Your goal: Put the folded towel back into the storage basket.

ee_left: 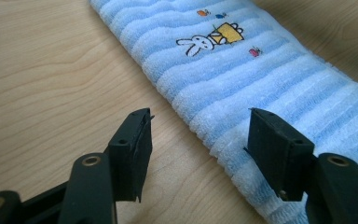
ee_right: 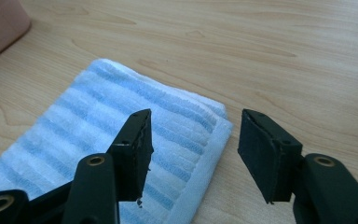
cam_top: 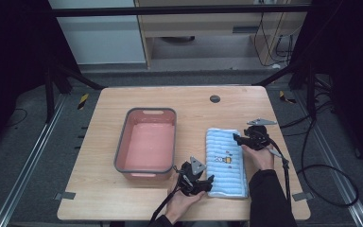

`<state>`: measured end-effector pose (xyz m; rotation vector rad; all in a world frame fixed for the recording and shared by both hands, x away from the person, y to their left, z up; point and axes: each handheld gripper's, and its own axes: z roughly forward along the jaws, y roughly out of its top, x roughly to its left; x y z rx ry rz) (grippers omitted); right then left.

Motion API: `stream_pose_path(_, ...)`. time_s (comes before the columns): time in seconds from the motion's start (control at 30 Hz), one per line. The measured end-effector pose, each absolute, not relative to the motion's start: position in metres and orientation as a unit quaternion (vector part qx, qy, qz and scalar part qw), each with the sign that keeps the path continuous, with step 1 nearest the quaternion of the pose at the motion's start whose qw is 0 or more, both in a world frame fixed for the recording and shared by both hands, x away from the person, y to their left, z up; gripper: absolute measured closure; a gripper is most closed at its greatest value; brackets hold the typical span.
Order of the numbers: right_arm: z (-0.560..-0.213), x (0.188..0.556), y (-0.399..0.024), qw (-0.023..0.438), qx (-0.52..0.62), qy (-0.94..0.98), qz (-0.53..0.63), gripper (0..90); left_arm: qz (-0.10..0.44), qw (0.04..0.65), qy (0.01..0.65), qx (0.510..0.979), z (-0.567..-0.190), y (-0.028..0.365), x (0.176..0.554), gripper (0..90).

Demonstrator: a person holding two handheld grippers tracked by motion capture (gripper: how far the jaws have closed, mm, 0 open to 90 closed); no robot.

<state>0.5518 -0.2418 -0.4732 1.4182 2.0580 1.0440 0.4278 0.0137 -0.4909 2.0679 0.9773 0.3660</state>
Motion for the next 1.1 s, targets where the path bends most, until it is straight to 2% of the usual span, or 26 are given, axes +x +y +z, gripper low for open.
stream_pose_path(0.7, -0.493, 0.555, -0.238, 0.195, 0.518, 0.750, 0.361, 46.5, 0.136, 0.389, 0.385, 0.826, -0.502, 0.005, 0.427, 47.7)
stream_pose_path(0.87, -0.497, 0.556, -0.238, 0.194, 0.518, 0.753, 0.356, 48.2, 0.126, 0.390, 0.386, 0.826, -0.502, 0.004, 0.427, 54.8)
stream_pose_path(1.1, -0.499, 0.556, -0.238, 0.183, 0.527, 0.749, 0.358, 51.0, 0.123, 0.391, 0.381, 0.829, -0.503, 0.003, 0.426, 60.4)
